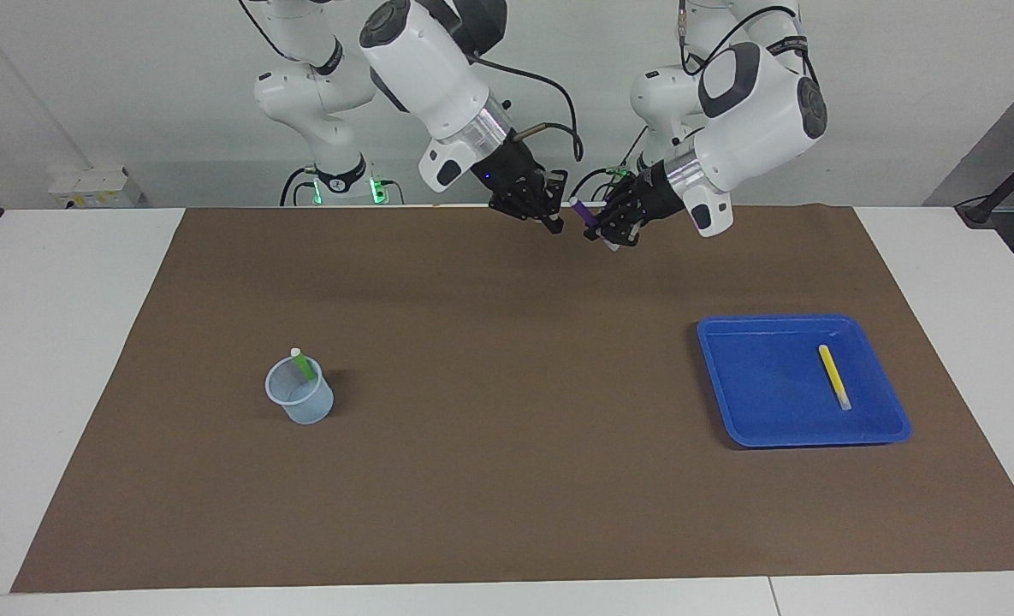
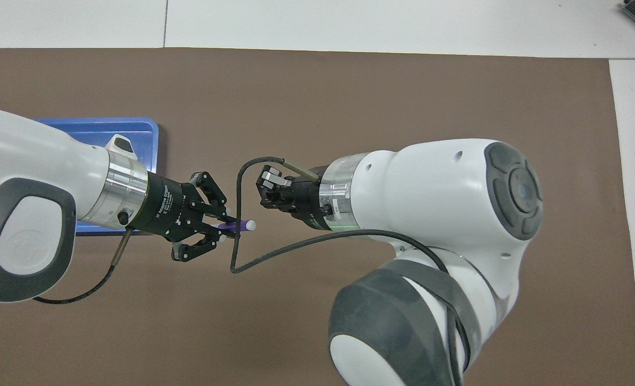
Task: Right arm passes pens to left for tray arrangement
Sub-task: 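Close the left gripper on the purple pen and open the right gripper, then lower the purple pen into the tray while the right gripper returns to the cup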
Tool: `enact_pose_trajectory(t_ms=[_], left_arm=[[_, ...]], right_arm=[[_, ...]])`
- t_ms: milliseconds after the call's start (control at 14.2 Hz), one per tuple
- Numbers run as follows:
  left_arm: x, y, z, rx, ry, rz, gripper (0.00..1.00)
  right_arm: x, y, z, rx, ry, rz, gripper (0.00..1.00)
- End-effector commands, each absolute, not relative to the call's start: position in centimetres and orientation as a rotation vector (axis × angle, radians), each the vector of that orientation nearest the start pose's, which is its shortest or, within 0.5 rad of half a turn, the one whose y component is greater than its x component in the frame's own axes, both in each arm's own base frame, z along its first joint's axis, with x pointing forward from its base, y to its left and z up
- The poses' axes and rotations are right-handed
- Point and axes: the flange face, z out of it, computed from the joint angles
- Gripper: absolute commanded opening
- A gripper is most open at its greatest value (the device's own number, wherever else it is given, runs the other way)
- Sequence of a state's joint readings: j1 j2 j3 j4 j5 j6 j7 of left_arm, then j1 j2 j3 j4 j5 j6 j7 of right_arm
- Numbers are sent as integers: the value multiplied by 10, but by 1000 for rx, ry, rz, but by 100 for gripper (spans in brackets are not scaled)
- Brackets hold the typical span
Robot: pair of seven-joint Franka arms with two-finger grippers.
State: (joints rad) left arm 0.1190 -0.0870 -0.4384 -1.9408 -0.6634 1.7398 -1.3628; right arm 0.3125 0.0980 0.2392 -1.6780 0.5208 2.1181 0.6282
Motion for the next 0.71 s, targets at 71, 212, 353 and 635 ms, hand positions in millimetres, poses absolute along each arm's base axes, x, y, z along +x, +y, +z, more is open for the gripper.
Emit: enact_pose_trajectory(t_ms=[71,212,353,635], left_arm=[[472,-222,520,-3034,-1507,633,0],[476,-213,517,-3116,-1319,529,0],[479,-205,511,-3199,-993,405,0],[506,-172,485,-3214,-621,249,0]], right_arm=[[543,286,571,-2640,12,-116,24],[554,262,568,-2736,-196,-221,65],[568,230,564,-2772,-427,-298,99],[587,160,538,-2811,-578,-320,100]])
